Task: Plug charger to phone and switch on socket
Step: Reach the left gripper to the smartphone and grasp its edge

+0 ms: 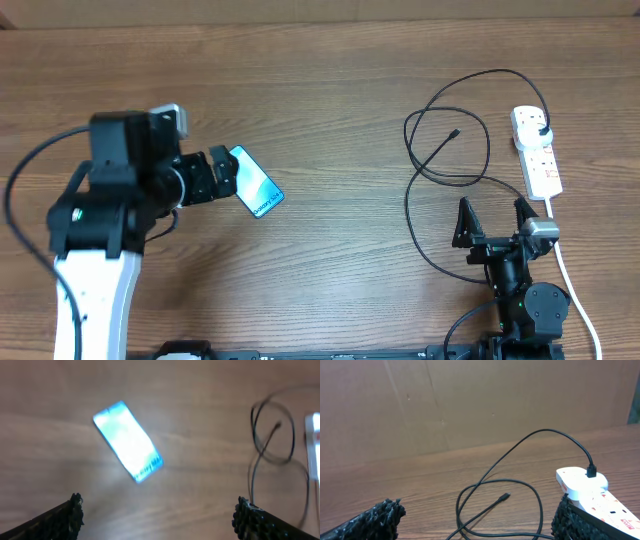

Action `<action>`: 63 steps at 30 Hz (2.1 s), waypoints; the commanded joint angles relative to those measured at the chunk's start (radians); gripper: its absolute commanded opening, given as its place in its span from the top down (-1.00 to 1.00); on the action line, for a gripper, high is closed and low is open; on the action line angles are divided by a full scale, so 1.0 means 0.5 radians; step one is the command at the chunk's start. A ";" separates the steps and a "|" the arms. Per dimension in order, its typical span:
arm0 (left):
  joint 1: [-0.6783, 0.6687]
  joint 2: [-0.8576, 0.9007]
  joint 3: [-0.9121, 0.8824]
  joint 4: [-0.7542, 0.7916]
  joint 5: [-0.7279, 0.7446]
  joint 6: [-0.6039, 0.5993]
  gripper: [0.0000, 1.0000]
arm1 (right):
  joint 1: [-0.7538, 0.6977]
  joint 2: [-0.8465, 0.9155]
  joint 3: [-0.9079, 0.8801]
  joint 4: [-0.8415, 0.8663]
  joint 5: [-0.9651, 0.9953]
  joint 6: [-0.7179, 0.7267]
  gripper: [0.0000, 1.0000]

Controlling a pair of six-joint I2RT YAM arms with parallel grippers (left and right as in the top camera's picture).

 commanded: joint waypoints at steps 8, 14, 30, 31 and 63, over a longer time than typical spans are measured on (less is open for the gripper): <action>-0.061 0.389 0.071 -0.199 -0.142 -0.287 -1.00 | -0.005 -0.012 -0.021 0.008 0.014 -0.008 -1.00; -0.201 0.544 0.293 -0.317 -0.417 -0.587 -1.00 | -0.005 -0.012 -0.021 0.008 0.014 -0.008 -1.00; -0.214 1.184 0.407 -0.152 -0.340 -1.217 -1.00 | -0.005 -0.012 -0.021 0.008 0.014 -0.008 -1.00; -0.214 1.221 0.407 -0.123 -0.343 -1.209 -1.00 | -0.005 -0.012 -0.021 0.008 0.014 -0.008 -1.00; -0.243 1.881 0.405 0.198 -0.266 -1.045 -1.00 | -0.005 -0.012 -0.021 0.007 0.014 -0.008 -1.00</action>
